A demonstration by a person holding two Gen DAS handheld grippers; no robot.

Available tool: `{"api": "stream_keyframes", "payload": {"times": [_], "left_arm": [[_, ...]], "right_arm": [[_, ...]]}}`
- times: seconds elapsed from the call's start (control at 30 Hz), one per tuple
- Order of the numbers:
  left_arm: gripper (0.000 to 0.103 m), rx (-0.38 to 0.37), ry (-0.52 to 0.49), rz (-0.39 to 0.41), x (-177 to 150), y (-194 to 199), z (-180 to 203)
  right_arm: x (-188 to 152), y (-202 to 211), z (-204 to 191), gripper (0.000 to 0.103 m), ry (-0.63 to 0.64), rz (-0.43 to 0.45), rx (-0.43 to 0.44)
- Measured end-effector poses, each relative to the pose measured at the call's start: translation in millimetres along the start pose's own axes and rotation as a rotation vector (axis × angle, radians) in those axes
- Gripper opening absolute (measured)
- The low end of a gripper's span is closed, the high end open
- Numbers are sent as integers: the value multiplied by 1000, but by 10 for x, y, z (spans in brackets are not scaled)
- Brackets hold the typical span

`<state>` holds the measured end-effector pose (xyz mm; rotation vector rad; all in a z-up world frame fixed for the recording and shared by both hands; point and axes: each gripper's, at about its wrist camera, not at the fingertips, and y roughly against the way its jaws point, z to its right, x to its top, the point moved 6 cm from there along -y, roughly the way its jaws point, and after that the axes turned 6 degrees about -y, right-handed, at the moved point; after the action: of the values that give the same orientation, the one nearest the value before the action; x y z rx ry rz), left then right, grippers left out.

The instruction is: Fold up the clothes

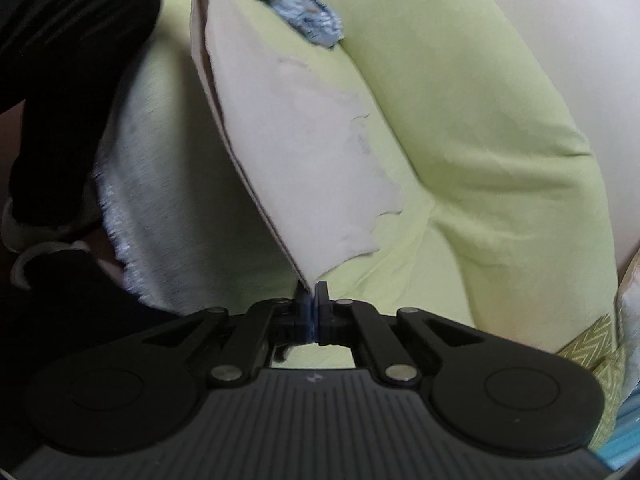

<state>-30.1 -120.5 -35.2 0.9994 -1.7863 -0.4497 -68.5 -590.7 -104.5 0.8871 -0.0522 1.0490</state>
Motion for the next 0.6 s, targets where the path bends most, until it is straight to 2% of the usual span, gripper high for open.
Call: {"api": "stream_keyframes", "payload": {"times": [0.13, 0.3, 0.47, 0.6], "left_arm": [[1, 38, 86, -7, 230, -292, -556], [1, 21, 189, -30, 381, -964, -1323], [1, -33, 274, -75, 272, -1740, -1857], [2, -77, 333, -111, 87, -2228, -2023]], "right_arm": [[245, -255, 472, 0, -7, 20, -15], [459, -1101, 1140, 0, -78, -18, 42], [506, -2109, 1599, 0, -218, -82, 202], [475, -2817, 1819, 0, -357, -121, 343]]}}
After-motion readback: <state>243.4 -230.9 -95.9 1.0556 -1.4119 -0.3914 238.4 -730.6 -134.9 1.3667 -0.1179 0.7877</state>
